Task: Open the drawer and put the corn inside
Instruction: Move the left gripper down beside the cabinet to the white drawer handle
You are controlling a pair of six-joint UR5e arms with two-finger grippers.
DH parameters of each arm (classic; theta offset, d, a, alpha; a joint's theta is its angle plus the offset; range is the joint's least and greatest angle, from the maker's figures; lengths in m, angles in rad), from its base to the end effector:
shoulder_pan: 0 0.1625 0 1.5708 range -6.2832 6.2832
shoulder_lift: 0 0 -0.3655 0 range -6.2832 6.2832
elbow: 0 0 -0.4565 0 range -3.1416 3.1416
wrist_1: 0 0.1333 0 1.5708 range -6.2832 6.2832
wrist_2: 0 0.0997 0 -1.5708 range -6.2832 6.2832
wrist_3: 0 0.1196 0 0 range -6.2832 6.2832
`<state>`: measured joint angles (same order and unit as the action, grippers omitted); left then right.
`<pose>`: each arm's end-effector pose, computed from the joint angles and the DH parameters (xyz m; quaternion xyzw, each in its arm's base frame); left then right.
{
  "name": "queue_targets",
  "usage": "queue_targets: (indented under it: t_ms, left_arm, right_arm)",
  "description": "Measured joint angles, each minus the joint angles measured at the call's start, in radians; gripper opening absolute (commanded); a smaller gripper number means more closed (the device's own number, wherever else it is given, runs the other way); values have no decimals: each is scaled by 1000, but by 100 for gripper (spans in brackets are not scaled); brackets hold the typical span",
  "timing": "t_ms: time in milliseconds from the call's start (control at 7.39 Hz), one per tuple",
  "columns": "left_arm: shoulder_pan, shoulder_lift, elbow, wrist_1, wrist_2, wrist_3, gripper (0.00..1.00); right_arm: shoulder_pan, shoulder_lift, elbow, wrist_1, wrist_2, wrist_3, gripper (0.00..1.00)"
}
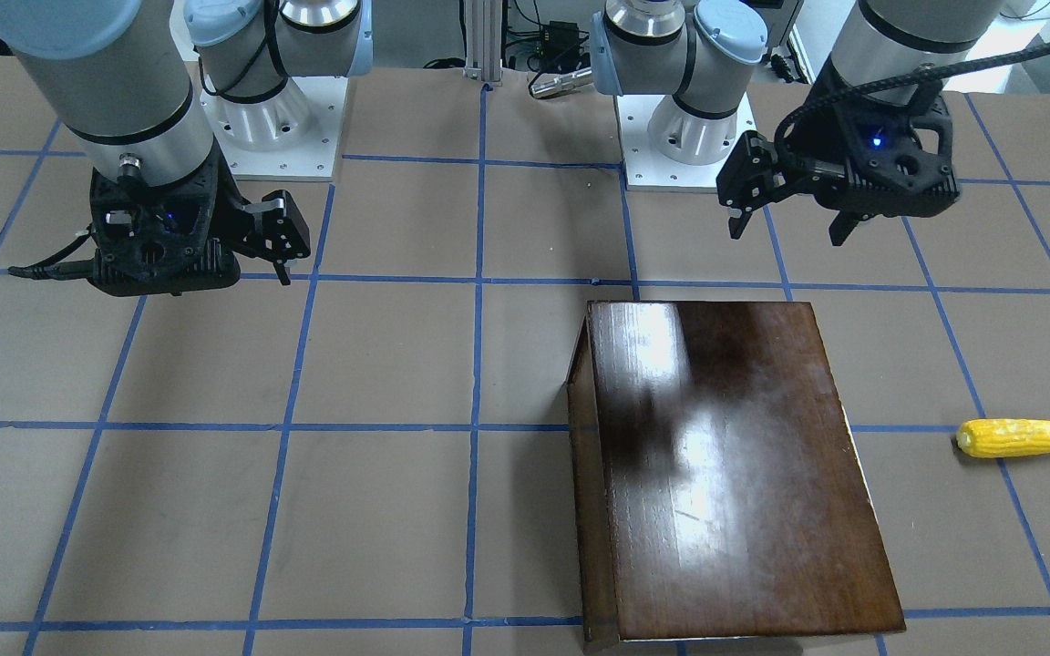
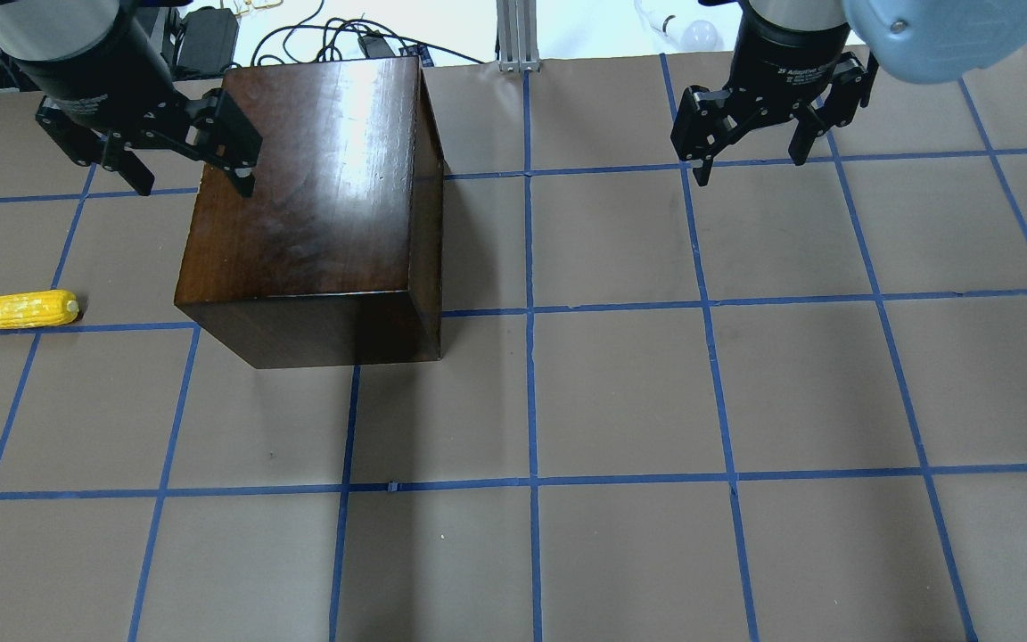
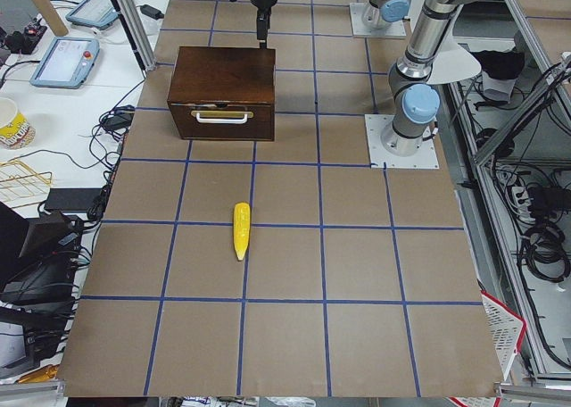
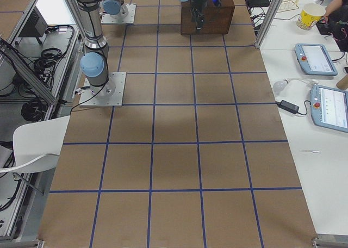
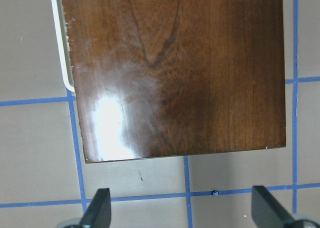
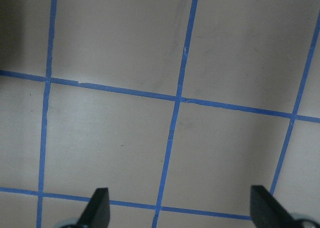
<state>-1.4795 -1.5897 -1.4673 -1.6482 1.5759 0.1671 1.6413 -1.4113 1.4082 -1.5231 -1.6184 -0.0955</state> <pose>-0.0809 -0.5721 0.4476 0.0379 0.9993 -0.0032 0.0030 0.1702 -0.5983 0.4010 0.0834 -0.9960 -0.0226 0.0235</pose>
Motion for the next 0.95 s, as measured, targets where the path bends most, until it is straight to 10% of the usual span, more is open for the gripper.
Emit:
queue_targets:
  t_ms: [947]
  left_arm:
    - [364,-154,34,12,-160,295,100]
  right_arm:
    - [0,0,0,0,0,0,100]
